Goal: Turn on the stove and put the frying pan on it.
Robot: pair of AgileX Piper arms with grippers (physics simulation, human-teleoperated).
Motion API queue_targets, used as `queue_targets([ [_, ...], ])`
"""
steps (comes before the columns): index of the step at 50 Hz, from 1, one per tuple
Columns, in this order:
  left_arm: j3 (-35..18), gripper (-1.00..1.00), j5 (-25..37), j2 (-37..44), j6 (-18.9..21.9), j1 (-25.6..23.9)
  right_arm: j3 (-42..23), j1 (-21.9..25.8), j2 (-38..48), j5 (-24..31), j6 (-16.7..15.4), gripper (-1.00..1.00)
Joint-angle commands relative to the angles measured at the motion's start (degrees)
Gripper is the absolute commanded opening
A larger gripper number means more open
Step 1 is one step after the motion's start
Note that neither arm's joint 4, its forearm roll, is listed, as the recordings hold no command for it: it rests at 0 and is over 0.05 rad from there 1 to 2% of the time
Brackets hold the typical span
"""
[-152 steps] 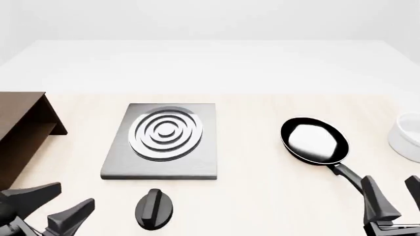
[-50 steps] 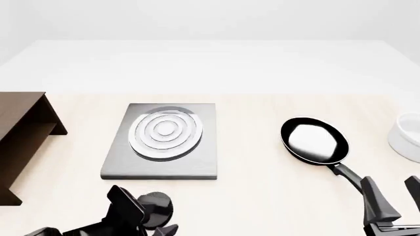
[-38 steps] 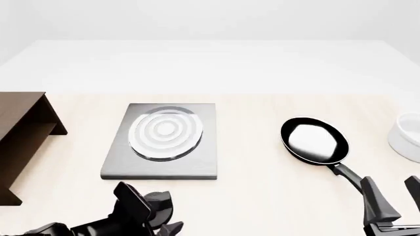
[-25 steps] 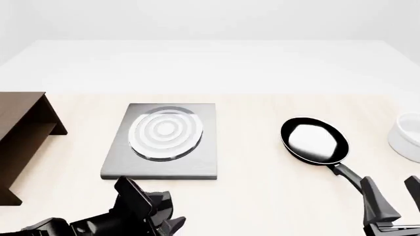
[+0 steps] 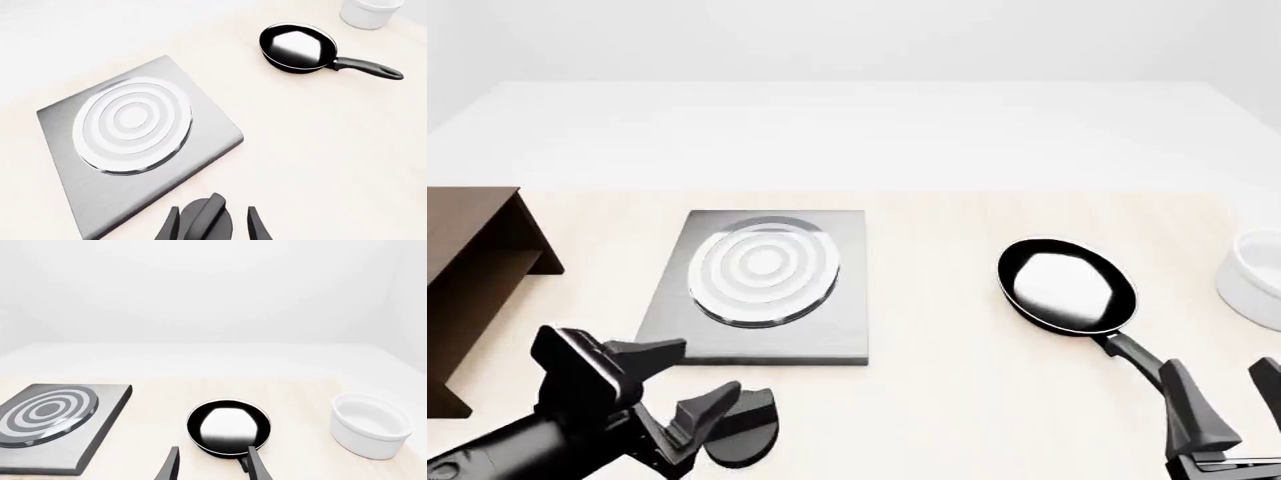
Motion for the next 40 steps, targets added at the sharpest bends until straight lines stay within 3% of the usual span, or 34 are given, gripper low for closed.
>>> queue_targets([
  [1,3.79,1.0,1.3,-9.58,0.98,7.41,0.02,-0.09,-0.1,0.2,0.14,1.0],
  [6,7.57,1.0,-1.54,-12.05,1.4,11.06,0.01,0.06,-0.12,0.2,-0.15,1.0],
  [11,9.93,1.0,0.81,-19.89,3.8,16.15,0.04,0.07,-0.04,0.15,-0.36,1.0],
  [17,12.72,1.0,3.29,-28.28,2.31,21.97,-0.03,0.26,-0.13,0.21,-1.06,1.0],
  [24,14.66,1.0,6.83,-36.84,3.52,29.43,-0.04,0.39,-0.12,0.25,-1.59,1.0],
  [32,15.89,1.0,9.32,-41.48,2.71,33.15,0.05,-1.09,1.22,-0.32,-0.6,1.0],
  [33,15.92,1.0,10.78,-43.59,2.61,34.54,0.08,-1.95,5.25,-2.68,0.31,1.0],
  [35,16.0,1.0,11.42,-44.18,3.18,35.46,-1.07,-1.92,4.47,-1.15,1.28,1.0],
  [40,15.99,1.0,12.48,-45.33,3.17,36.32,-3.21,-3.29,11.51,-4.35,-0.21,1.0],
])
